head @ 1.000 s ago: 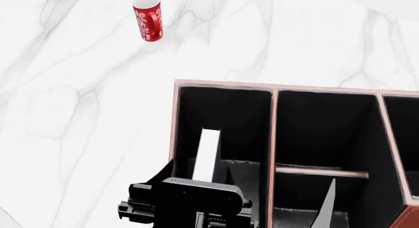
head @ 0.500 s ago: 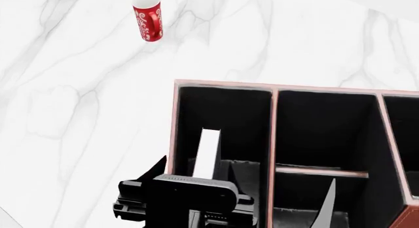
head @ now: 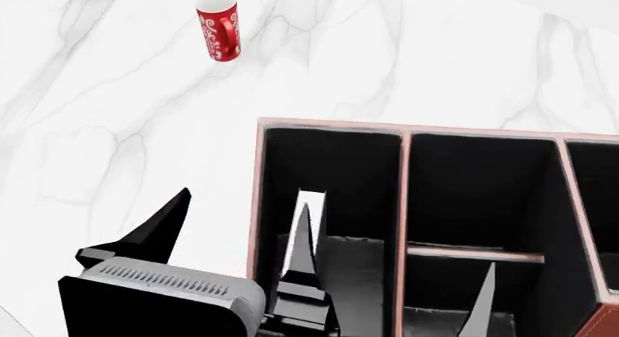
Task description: Pick up the book and place it in the left compartment of the caddy.
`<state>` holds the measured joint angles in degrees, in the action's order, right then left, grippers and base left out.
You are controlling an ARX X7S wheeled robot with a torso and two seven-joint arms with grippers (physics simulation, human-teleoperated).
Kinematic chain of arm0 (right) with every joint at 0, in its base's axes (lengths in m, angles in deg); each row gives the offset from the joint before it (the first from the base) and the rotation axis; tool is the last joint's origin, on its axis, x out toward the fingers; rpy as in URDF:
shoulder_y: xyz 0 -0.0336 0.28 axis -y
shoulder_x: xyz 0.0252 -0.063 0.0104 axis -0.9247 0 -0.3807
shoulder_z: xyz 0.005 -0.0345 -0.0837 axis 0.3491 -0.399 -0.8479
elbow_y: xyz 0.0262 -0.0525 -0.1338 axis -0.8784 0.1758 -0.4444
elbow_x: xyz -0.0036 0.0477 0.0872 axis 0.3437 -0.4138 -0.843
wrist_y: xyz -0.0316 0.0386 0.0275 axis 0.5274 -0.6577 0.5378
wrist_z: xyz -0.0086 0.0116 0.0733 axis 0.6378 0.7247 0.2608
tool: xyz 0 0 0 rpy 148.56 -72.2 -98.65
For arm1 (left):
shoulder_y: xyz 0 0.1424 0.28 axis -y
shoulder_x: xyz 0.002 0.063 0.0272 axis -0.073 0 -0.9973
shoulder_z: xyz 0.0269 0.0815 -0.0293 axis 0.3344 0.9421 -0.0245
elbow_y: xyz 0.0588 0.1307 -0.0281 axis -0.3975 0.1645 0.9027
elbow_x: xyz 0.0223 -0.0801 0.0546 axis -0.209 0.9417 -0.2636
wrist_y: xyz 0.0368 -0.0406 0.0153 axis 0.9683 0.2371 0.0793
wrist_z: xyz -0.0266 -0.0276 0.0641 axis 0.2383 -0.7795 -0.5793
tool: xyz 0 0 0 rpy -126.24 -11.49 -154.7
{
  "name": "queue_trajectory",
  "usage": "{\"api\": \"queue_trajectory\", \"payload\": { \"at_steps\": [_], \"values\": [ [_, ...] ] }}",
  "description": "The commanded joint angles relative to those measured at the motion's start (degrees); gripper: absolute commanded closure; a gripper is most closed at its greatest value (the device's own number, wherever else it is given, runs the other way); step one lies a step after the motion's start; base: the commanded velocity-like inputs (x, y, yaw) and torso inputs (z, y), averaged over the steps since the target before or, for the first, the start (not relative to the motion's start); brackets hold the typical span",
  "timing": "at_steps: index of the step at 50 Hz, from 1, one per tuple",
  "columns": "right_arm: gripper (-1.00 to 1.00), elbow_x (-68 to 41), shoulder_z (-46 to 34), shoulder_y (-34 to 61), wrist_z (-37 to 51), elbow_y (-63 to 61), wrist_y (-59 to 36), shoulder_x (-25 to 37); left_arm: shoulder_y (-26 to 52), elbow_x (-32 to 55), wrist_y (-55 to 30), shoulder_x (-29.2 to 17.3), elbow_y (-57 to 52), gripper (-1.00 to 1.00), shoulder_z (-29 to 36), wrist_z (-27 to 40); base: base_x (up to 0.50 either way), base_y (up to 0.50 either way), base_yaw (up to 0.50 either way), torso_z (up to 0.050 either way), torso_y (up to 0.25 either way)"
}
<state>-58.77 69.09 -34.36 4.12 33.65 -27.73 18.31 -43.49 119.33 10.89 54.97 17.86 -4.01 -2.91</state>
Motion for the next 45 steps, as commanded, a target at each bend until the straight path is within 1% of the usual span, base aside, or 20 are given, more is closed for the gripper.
{"api": "queue_trajectory", "payload": {
  "at_steps": [1,2,6,7,9,11,12,18,20,22,25,26,27,28,31,37,38,41,45],
  "values": [
    [-1.00,0.29,-0.67,0.35,0.22,-0.31,-0.42,0.06,1.25,2.42,-3.40,-9.06,-13.50,-1.00,-3.49,4.89,0.00,0.00,0.00,0.000,0.000],
    [-1.00,0.35,-0.76,0.40,0.27,-0.43,-0.54,0.08,0.46,2.09,-2.74,-11.09,-13.94,-1.00,-4.23,4.85,0.00,0.00,0.00,0.000,0.000],
    [-1.00,0.45,-0.91,0.37,0.43,-0.58,-0.69,0.15,-2.82,-1.21,-0.05,-15.24,-14.24,-1.00,-4.54,3.96,0.00,0.00,0.00,0.000,0.000],
    [-1.00,0.45,-0.64,0.05,0.52,-0.52,-0.48,0.27,-4.59,-2.60,1.43,-17.14,-14.03,-1.00,-4.82,3.75,0.00,0.00,0.00,0.000,0.000],
    [-1.00,0.23,0.12,-0.59,0.86,-0.55,-0.06,0.47,-5.82,-4.38,2.49,-18.61,-13.79,-1.00,-4.75,3.45,0.00,0.00,0.00,0.000,0.000],
    [-1.00,0.00,1.67,-2.24,1.31,-0.65,0.89,1.07,-8.40,-5.84,5.85,-21.30,-13.13,-1.00,-6.04,3.07,0.00,0.00,0.00,0.000,0.000],
    [-1.00,-0.07,1.96,-2.51,1.39,-0.72,1.12,1.16,-8.84,-6.25,6.15,-22.17,-13.29,-1.00,-6.38,3.34,0.00,0.00,0.00,0.000,0.000],
    [-1.00,-0.31,2.78,-3.15,1.76,-0.19,1.59,1.39,-15.23,-6.92,13.80,-28.12,-11.52,-1.00,-10.17,3.61,0.00,0.00,0.00,0.000,0.000],
    [-1.00,-0.36,3.26,-3.53,2.14,-0.10,1.58,1.50,-15.42,-6.17,14.78,-29.22,-10.81,-1.00,-11.14,3.07,0.00,0.00,0.00,0.000,0.000],
    [-1.00,-0.91,5.14,-4.93,2.96,-0.98,1.87,2.21,-15.94,-5.16,15.71,-32.13,-10.97,-1.00,-13.73,4.60,0.00,0.00,0.00,0.000,0.000],
    [-1.00,-1.28,7.21,-6.98,3.31,-0.83,3.33,2.63,-17.73,-3.64,18.97,-34.54,-9.77,-1.00,-16.35,4.88,0.00,0.00,0.00,0.000,0.000],
    [-1.00,-1.61,8.87,-8.60,3.70,-1.11,4.13,2.97,-18.71,-2.74,20.48,-36.47,-9.38,-1.00,-18.01,5.37,0.00,0.00,0.00,0.000,0.000],
    [-1.00,-1.81,9.42,-9.10,3.84,-1.31,4.36,3.13,-18.71,-2.74,20.48,-36.47,-9.38,-1.00,-18.01,5.37,0.00,0.00,0.00,0.000,0.000],
    [-1.00,-2.03,10.32,-9.93,4.05,-1.55,4.73,3.36,-19.45,-2.08,21.89,-37.93,-8.99,-1.00,-19.34,5.55,0.00,0.00,0.00,0.000,0.000],
    [-1.00,-2.51,13.15,-12.69,4.41,-1.83,6.35,3.76,-21.27,-1.57,24.59,-40.41,-8.42,-1.00,-21.68,6.40,0.00,0.00,0.00,0.000,0.000],
    [-1.00,-3.04,17.31,-16.93,4.90,-2.18,8.71,3.96,-24.34,-1.39,28.93,-42.87,-7.03,-1.00,-24.40,7.11,0.00,0.00,0.00,0.000,0.000],
    [-1.00,-3.01,17.92,-17.68,4.78,-1.97,9.33,3.86,-24.83,-1.02,29.59,-44.02,-7.04,-1.00,-25.20,7.35,0.00,0.00,0.00,0.000,0.000],
    [-1.00,-3.11,19.45,-19.37,4.70,-1.75,10.48,3.68,-26.09,-0.41,31.23,-45.39,-6.84,-1.00,-26.53,7.92,0.00,0.00,0.00,0.000,0.000],
    [-1.00,-3.50,22.93,-22.98,4.74,-2.21,12.30,3.32,-29.29,0.63,35.12,-48.71,-6.39,-1.00,-29.38,9.24,0.00,0.00,0.00,0.000,0.000]
  ]
}}
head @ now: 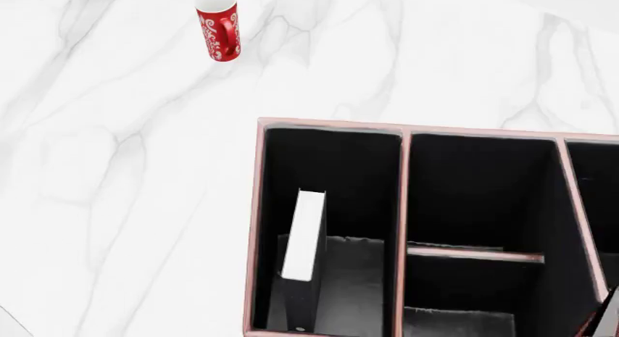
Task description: Pick up the book and place it in the left compartment of the caddy.
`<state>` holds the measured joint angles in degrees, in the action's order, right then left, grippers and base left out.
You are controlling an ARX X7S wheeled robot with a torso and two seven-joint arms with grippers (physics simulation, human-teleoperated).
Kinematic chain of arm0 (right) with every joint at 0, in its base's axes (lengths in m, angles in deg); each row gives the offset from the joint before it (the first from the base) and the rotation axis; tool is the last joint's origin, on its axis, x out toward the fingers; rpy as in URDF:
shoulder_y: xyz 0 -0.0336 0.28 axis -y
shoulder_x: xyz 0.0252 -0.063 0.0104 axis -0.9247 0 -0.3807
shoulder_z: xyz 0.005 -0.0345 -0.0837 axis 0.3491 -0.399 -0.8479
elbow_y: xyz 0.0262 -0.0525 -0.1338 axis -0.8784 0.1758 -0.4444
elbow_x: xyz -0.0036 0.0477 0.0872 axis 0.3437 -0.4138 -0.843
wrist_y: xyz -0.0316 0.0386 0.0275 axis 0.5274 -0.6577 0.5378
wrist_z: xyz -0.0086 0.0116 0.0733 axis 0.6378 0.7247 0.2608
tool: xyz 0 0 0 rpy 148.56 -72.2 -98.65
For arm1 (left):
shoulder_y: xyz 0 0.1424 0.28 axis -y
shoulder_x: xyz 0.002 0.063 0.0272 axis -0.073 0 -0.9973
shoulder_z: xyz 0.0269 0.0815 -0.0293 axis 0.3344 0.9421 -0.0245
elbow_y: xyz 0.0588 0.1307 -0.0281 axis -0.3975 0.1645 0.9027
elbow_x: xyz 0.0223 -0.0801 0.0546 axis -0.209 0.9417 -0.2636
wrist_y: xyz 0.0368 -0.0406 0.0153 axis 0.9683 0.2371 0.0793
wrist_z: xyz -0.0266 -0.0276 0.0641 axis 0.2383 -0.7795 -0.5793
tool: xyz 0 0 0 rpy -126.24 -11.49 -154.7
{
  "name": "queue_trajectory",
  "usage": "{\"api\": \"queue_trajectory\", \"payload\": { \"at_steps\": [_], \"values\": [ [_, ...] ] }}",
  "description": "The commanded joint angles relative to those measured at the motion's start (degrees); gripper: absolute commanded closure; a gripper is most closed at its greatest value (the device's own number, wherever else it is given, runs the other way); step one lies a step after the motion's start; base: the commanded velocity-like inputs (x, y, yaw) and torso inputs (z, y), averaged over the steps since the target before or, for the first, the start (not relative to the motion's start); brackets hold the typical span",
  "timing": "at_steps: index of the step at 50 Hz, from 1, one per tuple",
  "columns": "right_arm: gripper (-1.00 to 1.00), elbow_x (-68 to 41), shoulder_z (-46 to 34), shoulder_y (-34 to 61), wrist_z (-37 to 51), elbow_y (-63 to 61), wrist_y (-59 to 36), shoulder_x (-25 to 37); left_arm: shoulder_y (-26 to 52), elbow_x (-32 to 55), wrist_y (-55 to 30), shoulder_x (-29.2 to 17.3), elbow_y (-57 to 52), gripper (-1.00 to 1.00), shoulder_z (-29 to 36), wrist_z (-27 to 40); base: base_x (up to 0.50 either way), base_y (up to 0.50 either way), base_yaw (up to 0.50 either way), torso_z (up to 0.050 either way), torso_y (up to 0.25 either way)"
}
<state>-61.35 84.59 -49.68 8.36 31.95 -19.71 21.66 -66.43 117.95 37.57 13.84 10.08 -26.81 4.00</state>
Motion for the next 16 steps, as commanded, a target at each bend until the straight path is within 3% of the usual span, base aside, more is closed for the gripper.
{"api": "queue_trajectory", "payload": {
  "at_steps": [1,16],
  "values": [
    [-1.00,-0.94,8.52,-8.81,0.44,-0.57,4.96,-0.29,-7.88,2.12,10.09,-8.74,1.86,-1.00,-7.61,3.04,0.00,0.00,0.00,0.000,0.000],
    [-1.00,-1.87,15.78,-15.81,-0.64,-0.72,8.81,-2.66,-24.75,3.91,27.88,-20.03,6.26,-1.00,-16.90,9.35,0.00,0.00,0.00,0.000,0.000]
  ]
}}
